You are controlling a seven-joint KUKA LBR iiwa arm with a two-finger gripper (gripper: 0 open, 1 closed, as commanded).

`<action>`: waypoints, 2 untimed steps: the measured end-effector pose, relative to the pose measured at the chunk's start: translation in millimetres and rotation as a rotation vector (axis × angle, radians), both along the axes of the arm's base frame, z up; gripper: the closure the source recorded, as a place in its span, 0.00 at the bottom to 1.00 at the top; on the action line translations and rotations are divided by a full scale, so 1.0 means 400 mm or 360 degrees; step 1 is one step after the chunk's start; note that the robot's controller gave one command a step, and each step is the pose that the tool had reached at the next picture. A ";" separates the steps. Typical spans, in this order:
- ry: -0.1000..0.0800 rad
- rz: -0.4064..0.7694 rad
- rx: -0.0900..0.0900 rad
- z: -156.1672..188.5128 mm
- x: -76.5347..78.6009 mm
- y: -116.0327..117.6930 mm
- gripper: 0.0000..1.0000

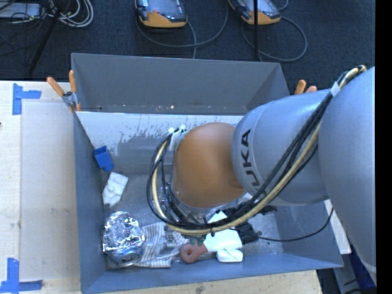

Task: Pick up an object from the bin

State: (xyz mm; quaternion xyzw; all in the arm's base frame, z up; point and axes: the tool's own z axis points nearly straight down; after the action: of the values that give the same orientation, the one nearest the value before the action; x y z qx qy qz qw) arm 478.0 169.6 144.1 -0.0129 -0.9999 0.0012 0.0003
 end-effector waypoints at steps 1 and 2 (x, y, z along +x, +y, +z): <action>0.0030 0.0457 0.0005 -0.168 -0.011 -0.022 1.00; 0.0030 0.0455 0.0005 -0.168 -0.011 -0.023 1.00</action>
Offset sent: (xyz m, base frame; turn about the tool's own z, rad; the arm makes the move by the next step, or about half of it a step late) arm 0.0000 0.0000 0.0000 0.0000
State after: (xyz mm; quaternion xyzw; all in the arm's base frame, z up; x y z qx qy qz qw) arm 473.5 160.6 76.7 0.1297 -0.9915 -0.0002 0.0095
